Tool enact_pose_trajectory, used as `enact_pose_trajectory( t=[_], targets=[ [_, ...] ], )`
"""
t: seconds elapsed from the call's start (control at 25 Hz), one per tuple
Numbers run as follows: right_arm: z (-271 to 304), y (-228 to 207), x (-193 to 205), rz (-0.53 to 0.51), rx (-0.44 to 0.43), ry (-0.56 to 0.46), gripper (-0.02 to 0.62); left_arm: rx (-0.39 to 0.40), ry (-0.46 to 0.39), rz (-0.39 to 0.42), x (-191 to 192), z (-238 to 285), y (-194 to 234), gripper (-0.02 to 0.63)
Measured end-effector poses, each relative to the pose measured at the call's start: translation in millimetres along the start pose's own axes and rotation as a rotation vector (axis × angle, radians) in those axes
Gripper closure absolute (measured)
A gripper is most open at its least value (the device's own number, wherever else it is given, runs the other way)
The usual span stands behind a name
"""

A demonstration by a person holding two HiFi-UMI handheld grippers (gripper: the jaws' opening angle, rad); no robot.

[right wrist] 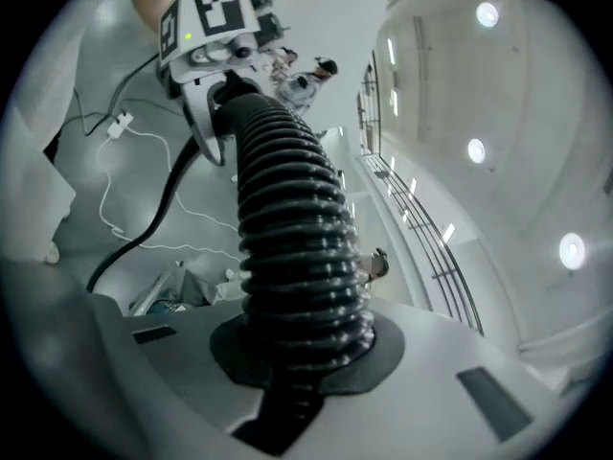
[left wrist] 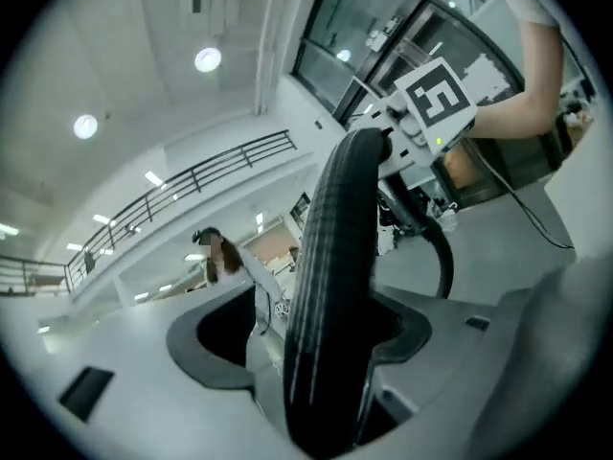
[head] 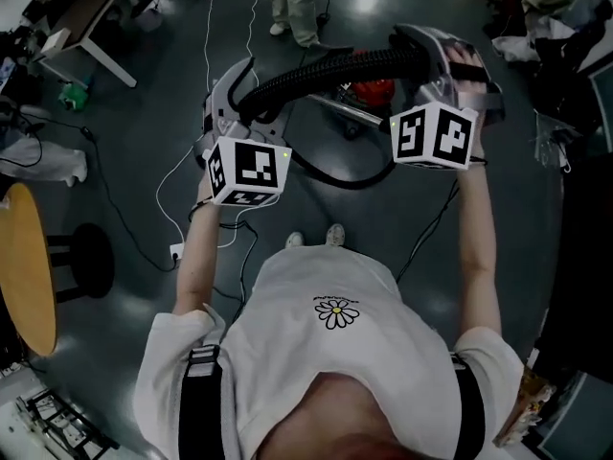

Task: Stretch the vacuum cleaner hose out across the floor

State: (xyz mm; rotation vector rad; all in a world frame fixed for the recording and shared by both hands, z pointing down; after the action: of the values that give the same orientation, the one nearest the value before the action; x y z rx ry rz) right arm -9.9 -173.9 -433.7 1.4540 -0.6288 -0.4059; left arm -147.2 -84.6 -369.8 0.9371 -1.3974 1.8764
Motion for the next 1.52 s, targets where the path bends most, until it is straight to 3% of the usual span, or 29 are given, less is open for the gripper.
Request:
enact_pose_trajectory(
  t=[0.12, 0.32, 0.48, 0.6, 0.68, 0.84, 0.96, 1.04, 1.12, 1.24, 1.36, 1.44, 1.52],
  targets=[
    [14.2, 23.8, -55.1, -0.087, -0.064, -0.132, 0.514, 0.039, -0.072, 0.1, -45.9, 1.8, -8.8, 0.322],
    [26.8, 57.2, -84.4, -0.049, -0.176, -0.187, 0.514, -0.001, 0.052, 0.178, -40.0, 0.7, -10.6, 0.324],
    [26.9, 68.7, -99.5, 0.107, -0.201, -0.207, 0.512, -0.078, 0.054, 0.267, -29.1, -8.7, -8.0, 0.41],
    [32.7, 66.9, -105.5, 0.3, -0.096, -0.199, 0.502, -0.101, 0.063, 0.238, -19.8, -12.9, 7.0, 0.408],
    [35.4, 67.8, -94.3, 0.433, -0.035, -0.157, 0.491, -0.094, 0.067, 0.206, -15.9, -13.6, 16.7, 0.407],
    [16.2, 92.2, -39.3, 0.772, -0.024, -0.024, 0.458, -0.078, 0.042, 0.166, -18.6, -17.4, 23.6, 0.407],
    [-11.1, 131.3, 6.4, 0.882, 0.026, 0.116, 0.448, -0.038, 0.026, 0.212, -28.2, -14.1, 14.4, 0.405],
    [-28.7, 171.5, 36.7, 0.952, 0.011, 0.236, 0.442, -0.016, 0.014, 0.219, -34.6, -13.2, 9.2, 0.405],
    [-38.3, 206.5, 58.7, 1.025, 0.008, 0.286, 0.43, 0.012, 0.015, 0.218, -40.0, -12.1, 3.8, 0.392],
    [-28.1, 235.4, 60.4, 1.022, -0.038, 0.278, 0.425, 0.038, 0.051, 0.284, -42.5, -6.2, -8.7, 0.382],
    [-17.7, 241.1, 54.7, 0.999, -0.02, 0.219, 0.426, 0.053, 0.087, 0.274, -32.8, -5.2, -8.1, 0.382],
    [-11.4, 226.5, 57.0, 1.01, 0.019, 0.215, 0.428, 0.066, 0.116, 0.217, -17.8, -10.5, -3.9, 0.382],
    [-7.3, 187.5, 53.7, 0.991, 0.054, 0.187, 0.428, 0.094, 0.125, 0.069, 1.8, -23.2, 5.5, 0.382]
  ],
)
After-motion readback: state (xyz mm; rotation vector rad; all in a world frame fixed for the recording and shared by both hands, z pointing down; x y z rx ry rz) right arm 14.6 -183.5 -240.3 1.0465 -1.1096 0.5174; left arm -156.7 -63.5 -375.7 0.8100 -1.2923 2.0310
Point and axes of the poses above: the fingertips, and each gripper's own axes: z forward along the fingers, y to its left, x out of its underside, the point moved 3 cm from there along -z, backward along the fingers, and after that the axes turned 9 degrees about x, right-handed, at the moved point
